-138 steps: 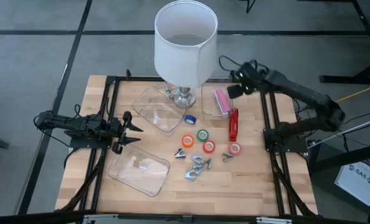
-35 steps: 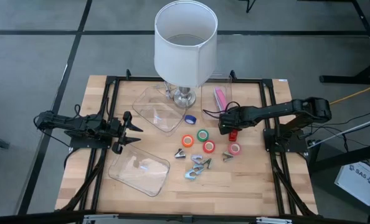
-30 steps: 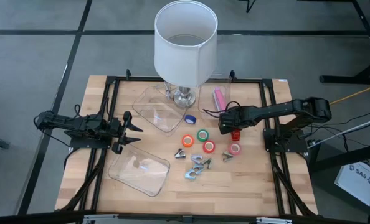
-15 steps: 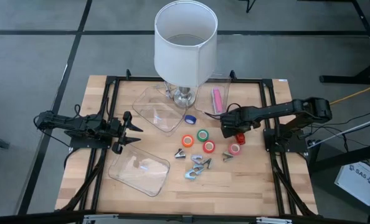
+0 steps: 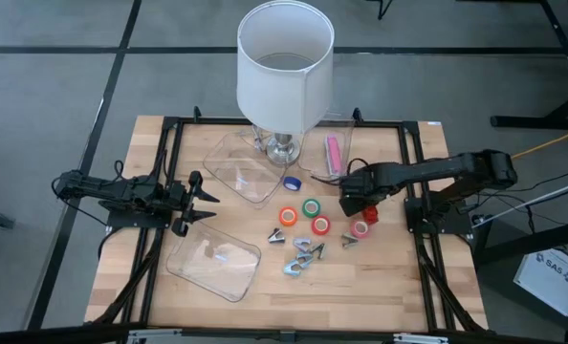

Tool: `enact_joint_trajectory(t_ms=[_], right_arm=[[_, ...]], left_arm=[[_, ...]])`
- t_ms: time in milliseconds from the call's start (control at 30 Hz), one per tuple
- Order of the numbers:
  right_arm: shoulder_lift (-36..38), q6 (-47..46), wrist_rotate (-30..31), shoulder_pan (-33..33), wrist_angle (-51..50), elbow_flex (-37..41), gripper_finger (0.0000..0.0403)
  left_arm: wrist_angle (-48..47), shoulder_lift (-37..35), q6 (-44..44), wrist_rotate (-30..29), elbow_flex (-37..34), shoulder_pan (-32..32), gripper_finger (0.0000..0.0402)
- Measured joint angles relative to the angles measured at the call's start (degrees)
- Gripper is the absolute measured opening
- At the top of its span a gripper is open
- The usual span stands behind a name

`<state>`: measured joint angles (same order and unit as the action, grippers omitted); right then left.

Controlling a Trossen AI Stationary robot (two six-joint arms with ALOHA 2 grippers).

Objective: Pick and place Stapler, Stapler remover, tape
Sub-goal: Put the red stapler into the top right transparent bin

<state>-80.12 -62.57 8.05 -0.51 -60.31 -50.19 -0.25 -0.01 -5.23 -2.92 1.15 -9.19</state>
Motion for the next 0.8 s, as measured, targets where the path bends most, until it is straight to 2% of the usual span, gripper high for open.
enact_joint_trajectory(t_ms=[433,800], right_arm=[[14.84,-3.02,6.54,2.78,4.36,-2.82,0.0138],[17.26,0.18,12.5,2.93,11.75,-2.84,0.0138]], left_arm=[[0.0,0.0,-0.02,0.0,-0.01,0.01,0.0185],[0.0,0.0,-0.02,0.0,0.0,0.02,0.0185]])
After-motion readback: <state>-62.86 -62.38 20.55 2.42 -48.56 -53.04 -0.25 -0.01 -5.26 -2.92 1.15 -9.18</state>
